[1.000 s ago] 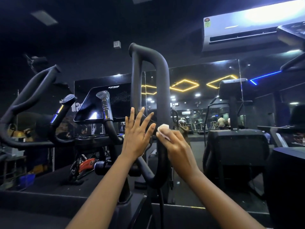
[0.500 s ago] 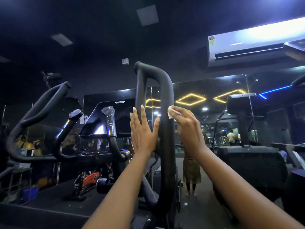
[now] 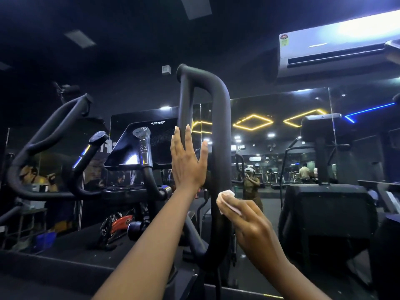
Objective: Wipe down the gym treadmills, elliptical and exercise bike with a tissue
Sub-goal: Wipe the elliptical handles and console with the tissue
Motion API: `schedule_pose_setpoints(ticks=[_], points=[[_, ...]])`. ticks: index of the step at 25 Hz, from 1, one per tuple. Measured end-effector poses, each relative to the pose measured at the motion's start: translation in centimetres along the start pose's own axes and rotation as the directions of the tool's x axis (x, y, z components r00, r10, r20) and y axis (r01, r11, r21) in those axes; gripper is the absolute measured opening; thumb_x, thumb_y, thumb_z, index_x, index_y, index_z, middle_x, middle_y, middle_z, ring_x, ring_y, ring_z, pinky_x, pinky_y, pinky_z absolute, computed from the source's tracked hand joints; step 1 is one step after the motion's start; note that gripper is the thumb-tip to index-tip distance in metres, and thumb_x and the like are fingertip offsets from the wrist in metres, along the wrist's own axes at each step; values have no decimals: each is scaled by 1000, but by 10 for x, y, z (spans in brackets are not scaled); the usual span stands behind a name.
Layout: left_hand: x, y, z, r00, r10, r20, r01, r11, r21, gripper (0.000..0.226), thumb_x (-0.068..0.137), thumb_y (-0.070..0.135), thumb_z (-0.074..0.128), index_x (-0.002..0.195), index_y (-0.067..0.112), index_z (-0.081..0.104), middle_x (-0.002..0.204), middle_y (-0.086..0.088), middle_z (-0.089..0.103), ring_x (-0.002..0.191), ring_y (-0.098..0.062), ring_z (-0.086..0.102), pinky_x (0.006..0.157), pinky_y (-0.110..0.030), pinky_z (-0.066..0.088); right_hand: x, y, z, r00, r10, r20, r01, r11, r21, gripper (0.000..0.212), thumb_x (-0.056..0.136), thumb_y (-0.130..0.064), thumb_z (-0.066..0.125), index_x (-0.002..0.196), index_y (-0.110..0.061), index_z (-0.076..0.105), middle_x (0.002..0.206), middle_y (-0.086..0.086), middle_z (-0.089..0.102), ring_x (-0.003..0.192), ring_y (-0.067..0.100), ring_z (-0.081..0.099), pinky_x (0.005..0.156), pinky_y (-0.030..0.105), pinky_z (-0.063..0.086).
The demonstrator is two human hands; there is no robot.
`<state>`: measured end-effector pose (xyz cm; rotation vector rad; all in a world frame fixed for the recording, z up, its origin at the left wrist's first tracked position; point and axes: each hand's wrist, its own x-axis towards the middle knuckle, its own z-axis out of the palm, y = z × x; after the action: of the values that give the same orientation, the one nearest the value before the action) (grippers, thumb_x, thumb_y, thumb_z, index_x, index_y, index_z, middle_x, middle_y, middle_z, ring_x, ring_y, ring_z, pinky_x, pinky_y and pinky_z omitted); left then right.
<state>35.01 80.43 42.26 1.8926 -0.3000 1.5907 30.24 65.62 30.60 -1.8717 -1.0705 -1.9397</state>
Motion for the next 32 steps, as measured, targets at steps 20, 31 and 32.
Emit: schedule_pose_setpoints(ticks=[20,31,32], points=[[-2,2,-3,1000,4,-7,-4,999,-43,82,80,66,8,151,26,19,160,-5,7,146,-24,8,111,-40,24,1,-8,5,908,395,-141,-343,892,294,38,82,-1,57,117,-16,64,119,-4,63,110,3,58,94,18,47],[-2,0,-7,999,16,39,-15,999,-34,81,80,68,8,152,30,13,160,-2,2,147,-23,4,114,-40,20,63,29,4,999,47,-2,-47,993,-105,33,80,0,65,112,-1,66,104,11,66,84,24,63,72,33,57],[-2,0,-8,999,12,48,-10,999,-44,81,79,68,8,152,32,10,160,-1,1,147,-22,4,114,-40,20,59,26,0,999,49,-8,-49,996,-80,30,84,-6,56,112,-3,67,103,11,67,84,23,64,75,30,56]])
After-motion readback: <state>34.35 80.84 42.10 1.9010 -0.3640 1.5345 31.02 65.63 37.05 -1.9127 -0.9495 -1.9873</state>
